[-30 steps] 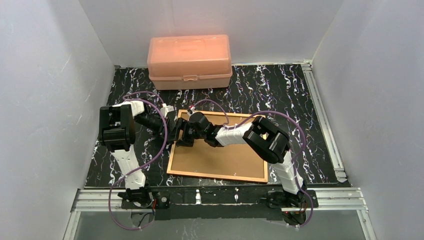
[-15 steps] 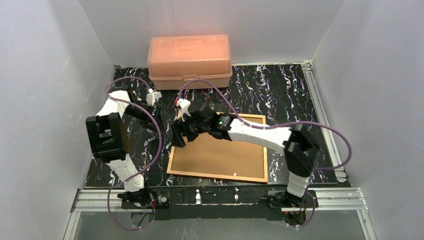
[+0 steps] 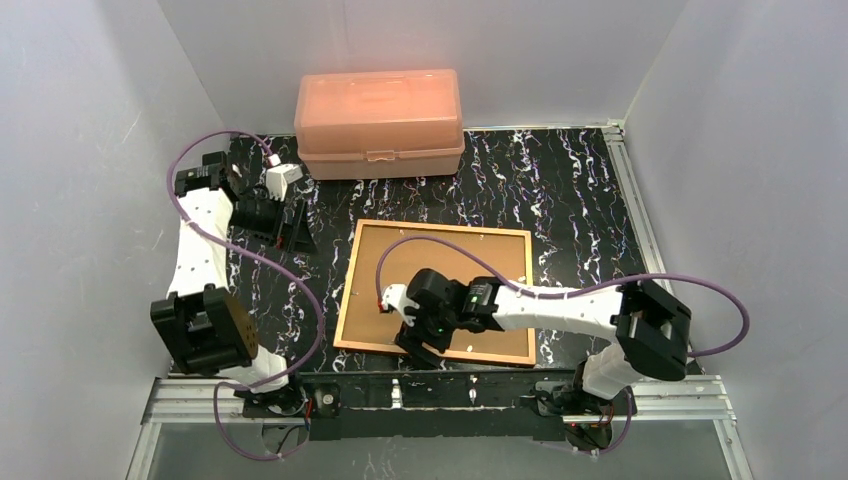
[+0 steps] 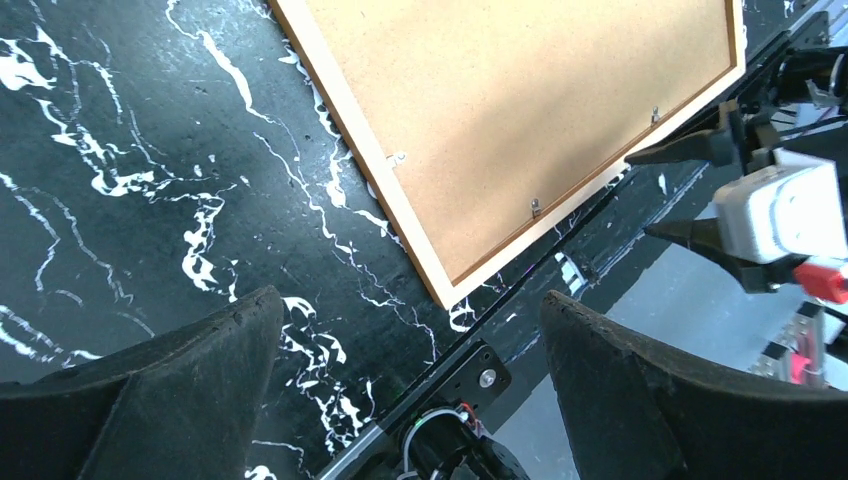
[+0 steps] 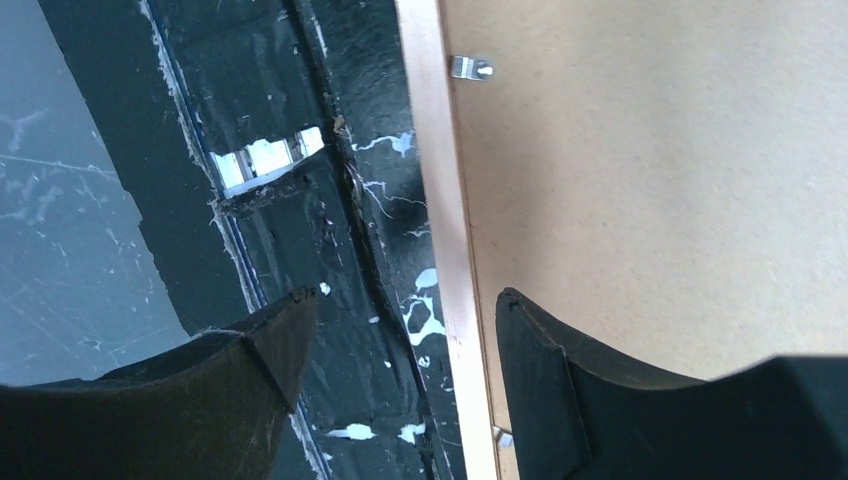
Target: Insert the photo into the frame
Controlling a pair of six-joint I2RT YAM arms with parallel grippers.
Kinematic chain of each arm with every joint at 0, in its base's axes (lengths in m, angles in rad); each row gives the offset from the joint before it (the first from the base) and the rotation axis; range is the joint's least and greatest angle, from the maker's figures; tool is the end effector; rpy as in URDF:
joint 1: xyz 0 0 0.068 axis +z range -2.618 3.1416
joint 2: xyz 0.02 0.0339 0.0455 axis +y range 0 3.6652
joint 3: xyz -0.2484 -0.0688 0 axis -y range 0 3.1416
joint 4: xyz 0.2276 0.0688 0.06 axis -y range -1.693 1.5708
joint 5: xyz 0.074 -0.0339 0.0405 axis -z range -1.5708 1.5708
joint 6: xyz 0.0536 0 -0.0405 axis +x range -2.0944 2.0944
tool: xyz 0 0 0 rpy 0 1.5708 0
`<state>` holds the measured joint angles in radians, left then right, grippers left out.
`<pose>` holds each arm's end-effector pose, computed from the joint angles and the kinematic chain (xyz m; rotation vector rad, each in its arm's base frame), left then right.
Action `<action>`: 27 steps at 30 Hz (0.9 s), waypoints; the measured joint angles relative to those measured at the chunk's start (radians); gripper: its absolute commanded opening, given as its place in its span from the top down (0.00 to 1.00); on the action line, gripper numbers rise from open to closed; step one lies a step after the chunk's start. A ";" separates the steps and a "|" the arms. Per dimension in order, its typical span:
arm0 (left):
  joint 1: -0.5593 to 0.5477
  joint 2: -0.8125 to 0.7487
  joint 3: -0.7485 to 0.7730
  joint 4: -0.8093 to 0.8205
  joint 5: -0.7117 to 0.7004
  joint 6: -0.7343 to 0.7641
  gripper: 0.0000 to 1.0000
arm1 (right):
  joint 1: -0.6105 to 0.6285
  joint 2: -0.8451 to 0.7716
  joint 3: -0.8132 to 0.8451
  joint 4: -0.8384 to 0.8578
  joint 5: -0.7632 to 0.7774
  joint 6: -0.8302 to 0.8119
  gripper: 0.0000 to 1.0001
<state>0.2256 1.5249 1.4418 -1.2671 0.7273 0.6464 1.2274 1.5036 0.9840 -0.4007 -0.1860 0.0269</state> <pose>0.2666 0.0246 0.2913 0.6349 2.4606 -0.7571 0.0942 0.2928 0.1996 -1.5532 2.1227 0.7188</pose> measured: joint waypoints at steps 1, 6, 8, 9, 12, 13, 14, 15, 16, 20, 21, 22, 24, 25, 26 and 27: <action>0.000 -0.023 0.004 -0.003 -0.006 -0.002 0.02 | 0.012 0.011 0.000 0.002 0.002 -0.009 0.27; 0.000 -0.096 0.020 0.000 -0.048 -0.030 0.01 | 0.058 0.051 -0.001 0.020 0.029 -0.042 0.38; 0.000 -0.111 0.021 0.003 -0.066 -0.039 0.01 | 0.073 0.058 -0.006 0.036 0.049 -0.048 0.40; 0.000 -0.115 0.022 0.004 -0.074 -0.042 0.01 | 0.082 0.059 -0.014 0.046 0.066 -0.052 0.41; 0.000 -0.125 0.023 0.011 -0.094 -0.053 0.02 | 0.100 0.065 -0.032 0.064 0.112 -0.057 0.42; 0.000 -0.129 0.023 0.015 -0.100 -0.059 0.02 | 0.105 0.068 -0.037 0.066 0.128 -0.058 0.43; 0.000 -0.132 0.023 0.019 -0.105 -0.064 0.01 | 0.109 0.071 -0.041 0.073 0.143 -0.058 0.44; 0.000 -0.137 0.024 0.023 -0.110 -0.066 0.01 | 0.111 0.072 -0.047 0.080 0.158 -0.058 0.45; 0.000 -0.141 0.024 0.027 -0.114 -0.069 0.01 | 0.113 0.073 -0.050 0.086 0.167 -0.058 0.47; 0.000 -0.154 0.024 0.037 -0.117 -0.081 0.02 | 0.117 0.076 -0.059 0.111 0.208 -0.059 0.57; 0.000 -0.155 0.024 0.038 -0.117 -0.083 0.01 | 0.118 0.079 -0.059 0.114 0.217 -0.060 0.57; 0.000 -0.155 0.024 0.039 -0.117 -0.086 0.01 | 0.120 0.082 -0.059 0.118 0.226 -0.060 0.58; 0.000 -0.155 0.024 0.040 -0.113 -0.090 0.02 | 0.127 0.093 -0.060 0.124 0.247 -0.059 0.58; 0.000 -0.156 0.024 0.039 -0.108 -0.090 0.01 | 0.134 0.098 -0.061 0.126 0.257 -0.060 0.59; 0.000 -0.156 0.024 0.039 -0.102 -0.089 0.01 | 0.140 0.103 -0.064 0.129 0.267 -0.060 0.59; 0.000 -0.157 0.024 0.037 -0.094 -0.087 0.01 | 0.146 0.106 -0.065 0.132 0.277 -0.062 0.59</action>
<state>0.2256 1.3682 1.4654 -1.2297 0.6331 0.5591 1.3739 1.6100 0.9192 -0.2684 0.0914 -0.0349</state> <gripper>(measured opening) 0.984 0.418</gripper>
